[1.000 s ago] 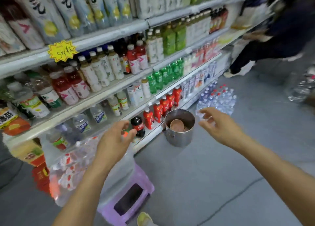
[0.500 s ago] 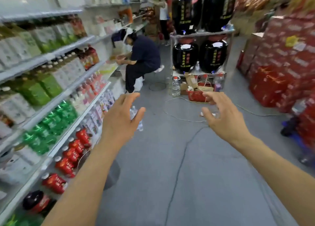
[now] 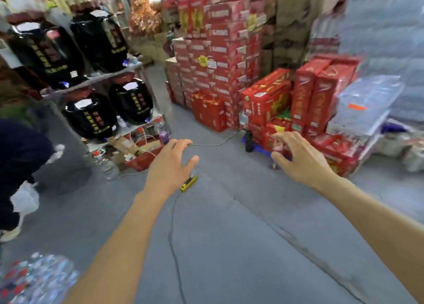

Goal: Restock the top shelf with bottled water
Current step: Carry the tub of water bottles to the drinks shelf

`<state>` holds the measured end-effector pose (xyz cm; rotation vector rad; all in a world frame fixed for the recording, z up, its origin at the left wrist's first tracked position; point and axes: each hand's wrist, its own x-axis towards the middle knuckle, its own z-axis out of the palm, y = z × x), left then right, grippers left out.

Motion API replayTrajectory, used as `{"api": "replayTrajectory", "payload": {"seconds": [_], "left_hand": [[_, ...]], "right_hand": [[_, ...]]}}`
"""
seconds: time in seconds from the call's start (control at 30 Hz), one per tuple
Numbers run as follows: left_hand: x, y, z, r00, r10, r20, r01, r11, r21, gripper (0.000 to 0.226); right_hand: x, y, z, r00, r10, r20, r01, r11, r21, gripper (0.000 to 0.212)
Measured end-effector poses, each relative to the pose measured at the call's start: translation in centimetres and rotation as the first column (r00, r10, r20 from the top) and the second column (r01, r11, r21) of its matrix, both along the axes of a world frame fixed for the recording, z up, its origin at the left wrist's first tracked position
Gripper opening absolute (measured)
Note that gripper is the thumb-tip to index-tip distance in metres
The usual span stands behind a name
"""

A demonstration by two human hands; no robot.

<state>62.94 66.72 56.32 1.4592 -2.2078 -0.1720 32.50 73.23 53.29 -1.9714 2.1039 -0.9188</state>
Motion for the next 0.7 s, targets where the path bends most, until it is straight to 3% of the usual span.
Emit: {"api": "replayTrajectory", "payload": {"seconds": [0.27, 0.43, 0.7], "left_hand": [[-21.9, -8.4, -4.4, 0.923, -0.383, -0.027, 0.384, 0.917, 0.113, 0.043], [-38.9, -11.4, -6.9, 0.914, -0.405, -0.012, 0.400, 0.897, 0.189, 0.040], [-59.0, -16.3, -7.9, 0.902, -0.425, 0.073, 0.384, 0.869, 0.312, 0.042]], "right_hand": [[-17.8, 2.8, -3.3, 0.911, -0.413, 0.027, 0.406, 0.904, 0.133, 0.043], [-32.3, 3.2, -3.6, 0.840, -0.541, -0.043, 0.536, 0.815, 0.221, 0.046], [-51.1, -1.7, -3.9, 0.836, -0.541, -0.096, 0.539, 0.775, 0.328, 0.046]]}}
